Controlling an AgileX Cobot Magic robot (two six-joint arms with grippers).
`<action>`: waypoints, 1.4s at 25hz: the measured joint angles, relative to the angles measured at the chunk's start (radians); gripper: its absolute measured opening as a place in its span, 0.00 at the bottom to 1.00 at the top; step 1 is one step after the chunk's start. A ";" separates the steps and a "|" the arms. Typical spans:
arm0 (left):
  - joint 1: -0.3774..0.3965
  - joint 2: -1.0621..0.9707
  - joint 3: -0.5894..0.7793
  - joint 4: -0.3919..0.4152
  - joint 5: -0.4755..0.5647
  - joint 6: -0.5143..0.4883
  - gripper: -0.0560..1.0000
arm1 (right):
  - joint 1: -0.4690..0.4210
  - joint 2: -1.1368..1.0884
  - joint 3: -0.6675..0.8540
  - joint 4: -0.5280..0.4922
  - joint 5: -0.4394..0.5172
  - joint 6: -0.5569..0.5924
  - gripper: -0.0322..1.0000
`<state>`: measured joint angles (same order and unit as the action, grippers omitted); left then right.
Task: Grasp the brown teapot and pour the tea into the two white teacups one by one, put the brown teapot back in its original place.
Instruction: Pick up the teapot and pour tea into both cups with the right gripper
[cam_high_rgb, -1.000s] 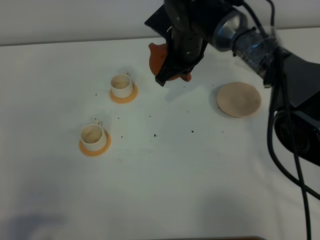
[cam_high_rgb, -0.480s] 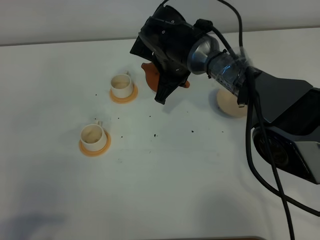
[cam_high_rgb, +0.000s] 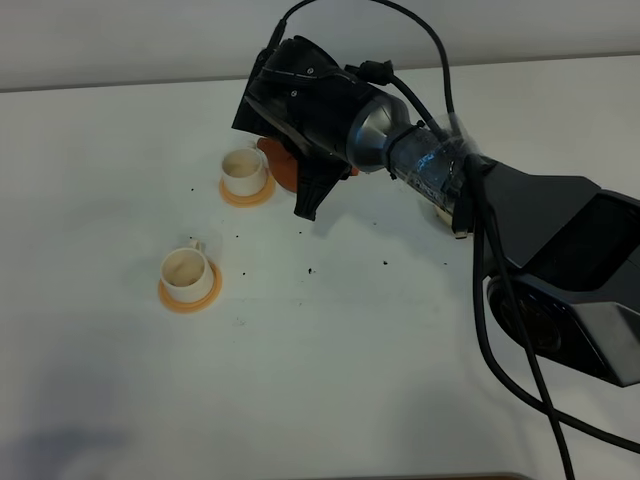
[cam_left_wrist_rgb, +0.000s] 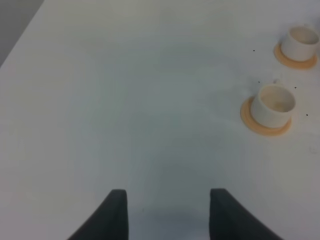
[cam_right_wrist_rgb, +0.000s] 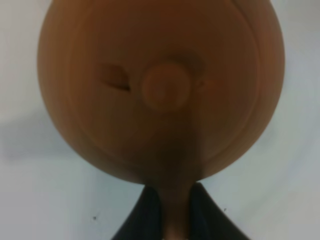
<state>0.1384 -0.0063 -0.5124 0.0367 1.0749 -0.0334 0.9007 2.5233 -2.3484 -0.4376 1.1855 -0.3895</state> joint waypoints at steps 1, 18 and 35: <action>0.000 0.000 0.000 0.000 0.000 0.000 0.41 | 0.000 0.000 0.000 -0.001 -0.006 -0.004 0.12; 0.000 0.000 0.000 0.000 0.000 0.000 0.41 | 0.027 0.016 -0.001 -0.133 -0.076 -0.077 0.12; 0.000 0.000 0.000 0.000 0.000 0.000 0.41 | 0.035 0.020 -0.001 -0.227 -0.107 -0.151 0.12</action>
<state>0.1384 -0.0063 -0.5124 0.0367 1.0749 -0.0334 0.9352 2.5435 -2.3496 -0.6643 1.0784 -0.5410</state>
